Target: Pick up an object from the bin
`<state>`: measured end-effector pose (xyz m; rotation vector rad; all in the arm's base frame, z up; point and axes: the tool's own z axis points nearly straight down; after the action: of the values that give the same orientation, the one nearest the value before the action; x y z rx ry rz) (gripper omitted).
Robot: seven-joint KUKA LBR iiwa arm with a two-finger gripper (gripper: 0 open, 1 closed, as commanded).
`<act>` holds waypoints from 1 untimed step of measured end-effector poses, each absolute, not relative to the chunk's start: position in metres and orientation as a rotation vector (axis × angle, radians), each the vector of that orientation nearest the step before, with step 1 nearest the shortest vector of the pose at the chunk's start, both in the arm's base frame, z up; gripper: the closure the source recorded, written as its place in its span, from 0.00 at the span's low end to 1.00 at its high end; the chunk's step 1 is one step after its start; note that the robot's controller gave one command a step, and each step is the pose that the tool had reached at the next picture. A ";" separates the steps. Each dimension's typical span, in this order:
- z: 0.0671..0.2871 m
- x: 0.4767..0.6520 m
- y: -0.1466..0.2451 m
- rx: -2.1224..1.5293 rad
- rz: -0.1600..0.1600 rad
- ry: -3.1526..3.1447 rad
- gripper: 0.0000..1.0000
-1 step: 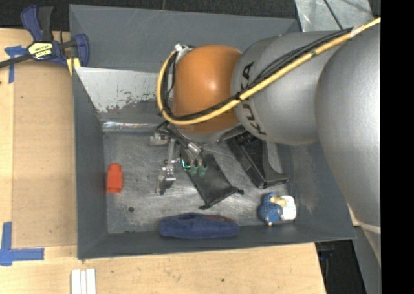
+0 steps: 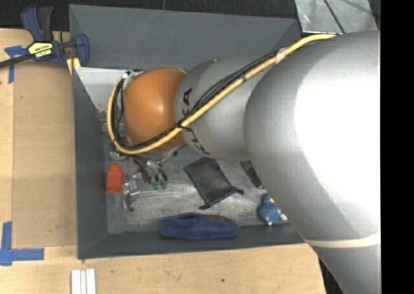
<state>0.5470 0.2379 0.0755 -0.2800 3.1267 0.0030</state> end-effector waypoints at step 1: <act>0.079 0.550 0.237 -0.271 0.005 3.121 1.00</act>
Offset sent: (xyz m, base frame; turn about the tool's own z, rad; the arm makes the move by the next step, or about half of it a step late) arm 0.0000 0.0000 0.0000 0.0000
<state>0.5501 0.2366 0.0786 -0.2712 3.1208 0.0053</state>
